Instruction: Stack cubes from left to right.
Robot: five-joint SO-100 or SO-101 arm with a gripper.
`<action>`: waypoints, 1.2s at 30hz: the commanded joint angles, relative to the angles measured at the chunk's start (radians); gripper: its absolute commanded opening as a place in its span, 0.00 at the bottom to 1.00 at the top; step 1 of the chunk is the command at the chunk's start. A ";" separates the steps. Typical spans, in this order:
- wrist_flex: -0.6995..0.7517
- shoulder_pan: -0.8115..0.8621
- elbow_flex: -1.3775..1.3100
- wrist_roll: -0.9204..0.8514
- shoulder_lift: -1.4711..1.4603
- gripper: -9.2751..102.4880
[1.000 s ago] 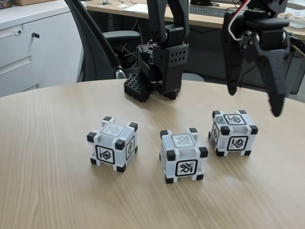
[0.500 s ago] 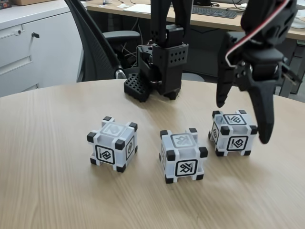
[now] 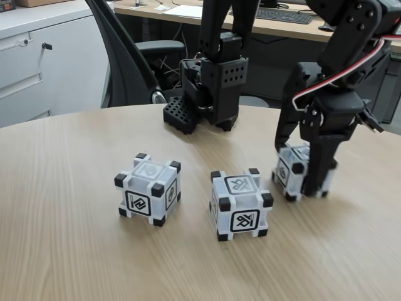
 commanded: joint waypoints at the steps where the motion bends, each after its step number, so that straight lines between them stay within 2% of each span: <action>1: -0.006 0.009 -0.037 0.005 0.002 0.22; 4: -0.006 0.009 -0.037 -0.006 0.002 0.08; 14: 0.002 0.011 -0.041 -0.006 0.029 0.08; 36: 0.008 0.014 -0.055 -0.052 0.476 0.08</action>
